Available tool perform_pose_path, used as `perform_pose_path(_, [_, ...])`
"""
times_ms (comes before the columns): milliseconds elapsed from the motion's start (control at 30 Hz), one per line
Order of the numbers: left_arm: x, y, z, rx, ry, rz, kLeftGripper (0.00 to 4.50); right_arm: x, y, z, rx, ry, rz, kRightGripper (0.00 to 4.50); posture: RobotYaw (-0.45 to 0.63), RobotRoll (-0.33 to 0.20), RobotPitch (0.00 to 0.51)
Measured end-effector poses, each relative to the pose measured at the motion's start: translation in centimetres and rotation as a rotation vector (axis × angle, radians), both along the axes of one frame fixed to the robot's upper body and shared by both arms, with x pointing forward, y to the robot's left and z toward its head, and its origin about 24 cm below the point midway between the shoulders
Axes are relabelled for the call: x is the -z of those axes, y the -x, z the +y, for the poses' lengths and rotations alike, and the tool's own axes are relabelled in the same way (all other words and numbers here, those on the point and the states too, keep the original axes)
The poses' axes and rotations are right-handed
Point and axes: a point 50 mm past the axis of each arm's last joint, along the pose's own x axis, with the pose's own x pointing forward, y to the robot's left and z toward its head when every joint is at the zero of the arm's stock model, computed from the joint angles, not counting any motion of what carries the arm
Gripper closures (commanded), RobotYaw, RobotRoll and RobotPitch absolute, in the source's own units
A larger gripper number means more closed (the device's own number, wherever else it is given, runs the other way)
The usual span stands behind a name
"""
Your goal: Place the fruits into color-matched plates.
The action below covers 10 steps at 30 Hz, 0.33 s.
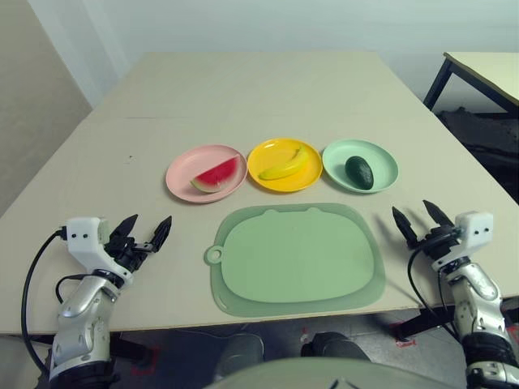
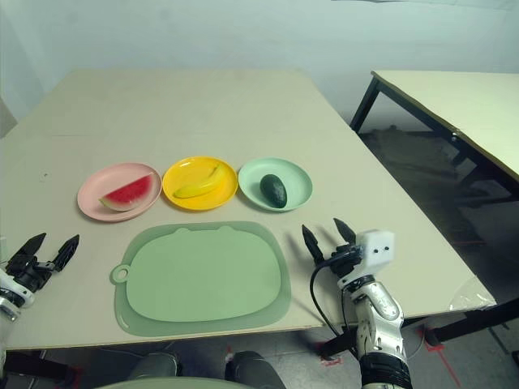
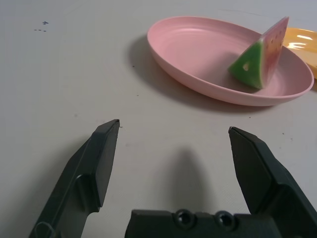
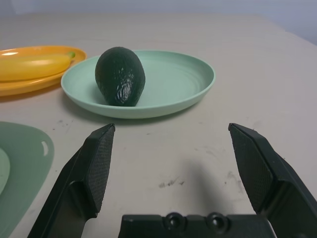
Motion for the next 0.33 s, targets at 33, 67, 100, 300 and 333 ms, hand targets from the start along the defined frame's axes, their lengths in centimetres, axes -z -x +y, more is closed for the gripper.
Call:
perform_pose_path(33, [0.02, 0.04, 0.02, -0.003, 0.000, 0.000, 0.01, 0.01, -0.05, -0.08, 0.007, 0.001, -0.004, 0.00, 0.12, 0.000, 0.000])
perform_pose_path(67, [0.02, 0.06, 0.04, -0.006, -0.001, -0.001, 0.01, 0.06, -0.06, -0.16, 0.014, 0.001, -0.005, 0.00, 0.12, 0.000, 0.000])
perform_pose_path(100, [0.00, 0.07, 0.05, -0.008, -0.002, -0.003, 0.01, 0.13, -0.05, -0.25, 0.020, 0.001, -0.006, 0.00, 0.12, 0.000, 0.000])
perform_pose_path(300, [-0.06, 0.04, 0.15, -0.009, -0.009, -0.010, 0.01, 0.61, 0.19, -0.77, 0.049, 0.000, 0.007, 0.00, 0.12, 0.000, 0.000])
perform_pose_path(333, [-0.09, 0.02, 0.24, -0.008, -0.016, -0.008, 0.01, 0.66, 0.18, -0.98, 0.057, 0.001, 0.010, 0.00, 0.12, 0.000, 0.000])
